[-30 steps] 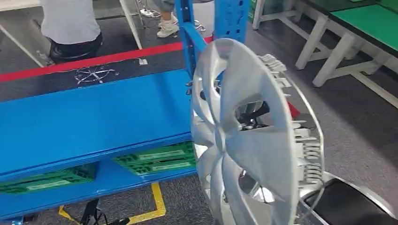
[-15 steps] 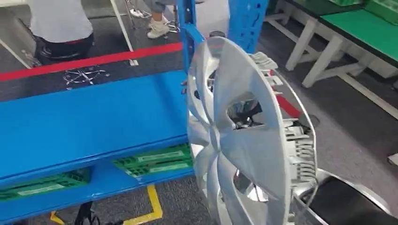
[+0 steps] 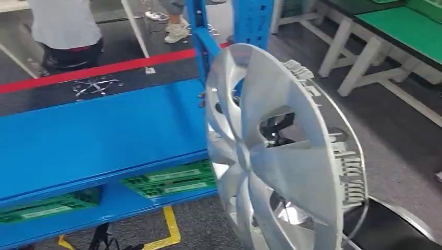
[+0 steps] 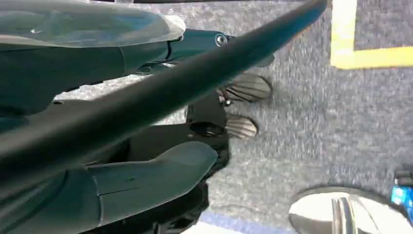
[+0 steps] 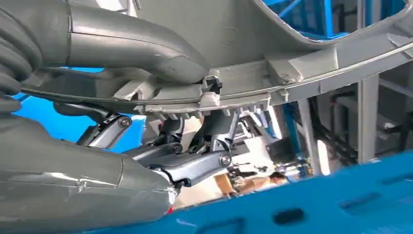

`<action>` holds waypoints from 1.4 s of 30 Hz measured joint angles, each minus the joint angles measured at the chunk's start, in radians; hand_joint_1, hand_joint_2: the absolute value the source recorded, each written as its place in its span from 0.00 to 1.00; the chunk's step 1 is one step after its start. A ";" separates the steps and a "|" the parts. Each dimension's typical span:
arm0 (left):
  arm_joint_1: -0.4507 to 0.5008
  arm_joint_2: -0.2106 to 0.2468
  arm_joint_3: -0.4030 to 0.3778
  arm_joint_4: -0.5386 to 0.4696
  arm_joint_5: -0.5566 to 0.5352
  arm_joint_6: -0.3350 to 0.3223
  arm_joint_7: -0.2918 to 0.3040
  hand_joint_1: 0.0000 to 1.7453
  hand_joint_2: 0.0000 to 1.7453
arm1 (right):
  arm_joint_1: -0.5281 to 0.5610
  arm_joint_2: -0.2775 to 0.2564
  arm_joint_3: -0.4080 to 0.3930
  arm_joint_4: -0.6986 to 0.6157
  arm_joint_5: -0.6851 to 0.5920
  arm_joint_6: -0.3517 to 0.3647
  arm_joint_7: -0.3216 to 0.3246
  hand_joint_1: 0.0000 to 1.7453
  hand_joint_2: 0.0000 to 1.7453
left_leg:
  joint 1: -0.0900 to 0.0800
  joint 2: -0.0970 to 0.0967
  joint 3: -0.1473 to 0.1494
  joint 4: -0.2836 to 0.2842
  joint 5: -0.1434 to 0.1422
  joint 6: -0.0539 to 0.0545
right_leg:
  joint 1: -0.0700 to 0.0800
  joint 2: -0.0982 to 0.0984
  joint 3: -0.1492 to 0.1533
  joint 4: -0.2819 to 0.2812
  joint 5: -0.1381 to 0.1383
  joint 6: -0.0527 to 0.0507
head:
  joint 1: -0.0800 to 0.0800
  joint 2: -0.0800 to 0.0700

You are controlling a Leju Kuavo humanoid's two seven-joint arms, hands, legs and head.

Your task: Take the parts from the cabinet and place them on the table.

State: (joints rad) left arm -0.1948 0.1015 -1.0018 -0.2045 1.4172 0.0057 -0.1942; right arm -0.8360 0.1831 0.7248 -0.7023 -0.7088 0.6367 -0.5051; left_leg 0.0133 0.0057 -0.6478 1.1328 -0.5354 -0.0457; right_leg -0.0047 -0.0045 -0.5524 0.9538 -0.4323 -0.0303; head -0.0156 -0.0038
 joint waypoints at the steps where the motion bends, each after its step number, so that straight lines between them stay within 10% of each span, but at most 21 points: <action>1: 0.003 0.000 0.000 0.000 0.000 0.000 0.000 0.00 1.00 | 0.002 0.000 0.000 0.001 0.000 -0.002 0.000 1.00 1.00 | 0.002 0.000 -0.043 0.086 -0.032 -0.003 | 0.001 0.001 -0.001 0.000 0.000 -0.001 | -0.002 0.000; 3: 0.009 -0.001 0.000 0.000 0.000 0.000 0.000 0.00 1.00 | 0.007 0.000 0.000 0.001 0.000 -0.005 0.002 1.00 1.00 | 0.007 0.000 -0.076 0.143 -0.032 -0.008 | 0.000 0.005 -0.003 0.001 0.001 -0.002 | -0.008 0.000; 7: 0.008 0.002 0.000 0.000 0.000 0.000 0.000 0.00 1.00 | 0.004 0.000 0.000 0.001 -0.002 -0.006 0.003 1.00 1.00 | 0.023 -0.003 0.078 -0.173 0.108 -0.017 | -0.003 0.020 -0.004 0.010 -0.003 0.010 | -0.023 0.000; 9: 0.005 0.000 0.000 0.000 0.000 -0.001 0.000 0.00 1.00 | 0.003 0.001 0.000 0.001 -0.002 -0.007 0.003 1.00 1.00 | 0.014 -0.002 0.080 -0.182 0.106 -0.002 | 0.003 0.027 -0.013 0.015 -0.005 0.021 | -0.022 0.000; 11: 0.007 -0.003 0.000 0.000 0.000 -0.002 0.000 0.00 1.00 | 0.004 0.001 0.000 0.001 -0.002 -0.008 0.002 1.00 1.00 | 0.013 -0.002 0.083 -0.185 0.105 -0.003 | 0.005 0.026 -0.012 0.019 -0.014 -0.015 | -0.009 0.000; 13: 0.007 -0.003 0.000 0.000 0.000 -0.001 -0.001 0.00 1.00 | 0.002 0.001 0.000 0.001 -0.002 -0.009 0.000 1.00 1.00 | 0.010 -0.003 0.083 -0.185 0.105 0.001 | 0.004 0.026 -0.008 0.015 -0.009 -0.012 | -0.002 0.000; 18: 0.007 -0.003 0.000 0.000 0.000 -0.001 -0.001 0.00 1.00 | 0.003 0.001 0.000 0.001 -0.002 -0.009 -0.001 1.00 1.00 | 0.003 -0.004 0.083 -0.183 0.102 0.011 | -0.002 0.025 -0.005 0.010 -0.006 -0.003 | 0.016 0.000; 22: 0.007 -0.003 0.000 0.000 0.000 -0.001 -0.001 0.00 1.00 | 0.003 0.001 0.000 0.001 -0.002 -0.008 -0.002 1.00 1.00 | 0.001 -0.004 0.083 -0.182 0.100 0.015 | -0.005 0.025 -0.003 0.007 -0.008 0.026 | 0.021 0.000; 28: 0.007 -0.003 0.000 0.000 0.002 -0.006 0.001 0.00 1.00 | 0.003 0.002 0.000 0.001 -0.002 -0.008 -0.003 1.00 1.00 | 0.000 -0.004 0.083 -0.183 0.099 0.015 | -0.005 0.024 -0.004 0.007 -0.010 0.030 | 0.019 0.000; 32: 0.006 -0.002 0.000 0.000 0.003 -0.012 0.005 0.00 1.00 | 0.003 0.005 0.000 0.000 -0.003 -0.007 -0.005 1.00 1.00 | 0.008 0.001 0.102 -0.218 0.114 0.042 | -0.006 0.028 -0.001 -0.008 -0.007 0.052 | 0.011 0.000; 37: 0.004 -0.002 0.001 0.000 0.005 -0.013 0.008 0.00 1.00 | 0.005 0.005 0.000 0.003 -0.003 -0.005 -0.006 1.00 1.00 | 0.009 0.009 0.123 -0.235 0.115 0.045 | -0.016 0.016 -0.157 0.314 -0.137 0.059 | 0.031 0.000; 39: 0.005 -0.002 0.001 0.000 0.006 -0.013 0.008 0.00 1.00 | 0.012 0.005 0.003 0.007 -0.002 -0.004 -0.003 1.00 1.00 | 0.013 0.008 0.128 -0.232 0.110 0.036 | -0.028 0.013 -0.150 0.283 -0.091 0.067 | 0.031 0.000; 41: 0.004 -0.002 0.001 0.000 0.008 -0.013 0.009 0.00 1.00 | 0.011 0.005 0.008 0.007 0.000 -0.002 -0.002 1.00 1.00 | 0.024 0.001 0.133 -0.217 0.096 0.017 | -0.044 0.006 -0.064 0.105 0.007 0.080 | 0.032 0.000; 42: 0.004 0.000 0.001 0.000 0.008 -0.013 0.009 0.00 1.00 | 0.012 0.005 0.009 0.008 0.000 0.000 -0.002 1.00 1.00 | 0.025 -0.001 0.131 -0.206 0.088 0.005 | -0.046 0.003 -0.037 0.051 0.001 0.092 | 0.033 0.000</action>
State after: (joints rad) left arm -0.1905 0.1011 -1.0010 -0.2041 1.4256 -0.0076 -0.1850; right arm -0.8240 0.1877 0.7340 -0.6947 -0.7088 0.6363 -0.5070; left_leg 0.0386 0.0048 -0.5169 0.9267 -0.4476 -0.0405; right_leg -0.0505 -0.0017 -0.5897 1.0053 -0.4311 0.0618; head 0.0176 -0.0038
